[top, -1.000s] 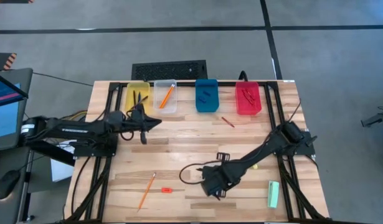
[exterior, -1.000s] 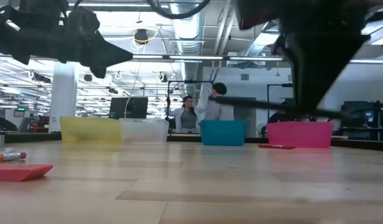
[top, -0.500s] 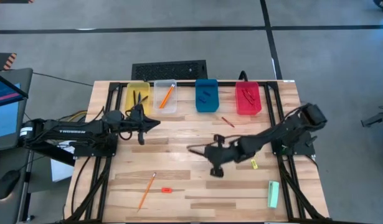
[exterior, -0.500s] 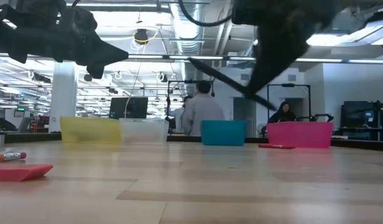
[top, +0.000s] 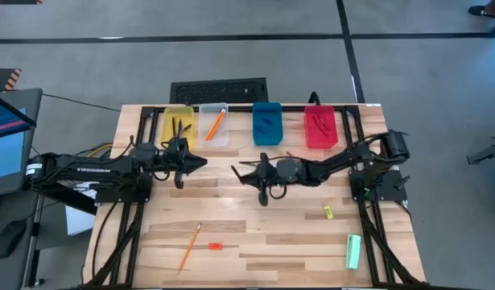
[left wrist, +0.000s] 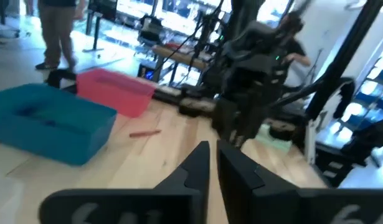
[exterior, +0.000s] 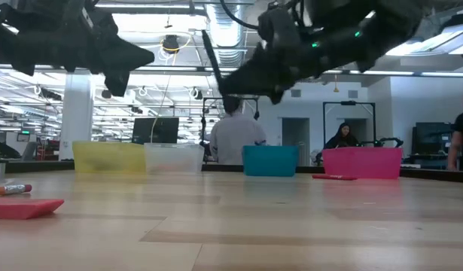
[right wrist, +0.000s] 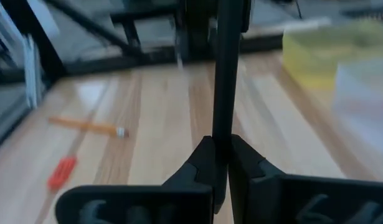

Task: Sort crayons/erasers/pens/pencils in bins
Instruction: Put the black pen into the yellow bin

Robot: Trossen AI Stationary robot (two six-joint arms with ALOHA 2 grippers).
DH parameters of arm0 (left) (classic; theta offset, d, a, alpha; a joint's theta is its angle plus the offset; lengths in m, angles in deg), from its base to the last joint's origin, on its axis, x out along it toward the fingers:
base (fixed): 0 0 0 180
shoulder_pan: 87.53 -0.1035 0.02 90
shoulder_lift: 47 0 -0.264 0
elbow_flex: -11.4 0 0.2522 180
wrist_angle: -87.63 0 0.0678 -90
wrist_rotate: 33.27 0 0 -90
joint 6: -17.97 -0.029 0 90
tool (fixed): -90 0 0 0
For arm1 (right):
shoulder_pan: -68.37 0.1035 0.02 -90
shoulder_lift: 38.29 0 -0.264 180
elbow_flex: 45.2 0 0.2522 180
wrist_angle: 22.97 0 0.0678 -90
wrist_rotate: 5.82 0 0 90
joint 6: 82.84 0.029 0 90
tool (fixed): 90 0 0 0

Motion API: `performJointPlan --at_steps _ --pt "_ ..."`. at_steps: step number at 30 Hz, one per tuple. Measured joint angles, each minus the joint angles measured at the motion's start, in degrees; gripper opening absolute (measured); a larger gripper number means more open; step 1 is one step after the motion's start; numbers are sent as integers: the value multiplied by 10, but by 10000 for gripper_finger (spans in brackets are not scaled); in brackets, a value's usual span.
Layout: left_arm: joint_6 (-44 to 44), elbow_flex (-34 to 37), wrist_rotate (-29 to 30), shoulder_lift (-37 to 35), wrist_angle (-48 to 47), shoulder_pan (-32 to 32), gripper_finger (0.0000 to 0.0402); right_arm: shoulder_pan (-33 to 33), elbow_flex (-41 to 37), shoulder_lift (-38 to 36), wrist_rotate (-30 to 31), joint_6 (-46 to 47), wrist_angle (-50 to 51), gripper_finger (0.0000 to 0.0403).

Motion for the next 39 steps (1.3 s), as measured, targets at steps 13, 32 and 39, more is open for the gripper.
performJointPlan --at_steps 13,32,39 --pt "-29 -45 52 72 43 56 138 -47 50 76 -56 32 -142 26" --pt "-53 -133 25 228 125 56 155 -50 60 79 -61 11 -143 27" --pt "-82 -146 7 252 156 56 149 -49 60 79 -62 11 -142 26"
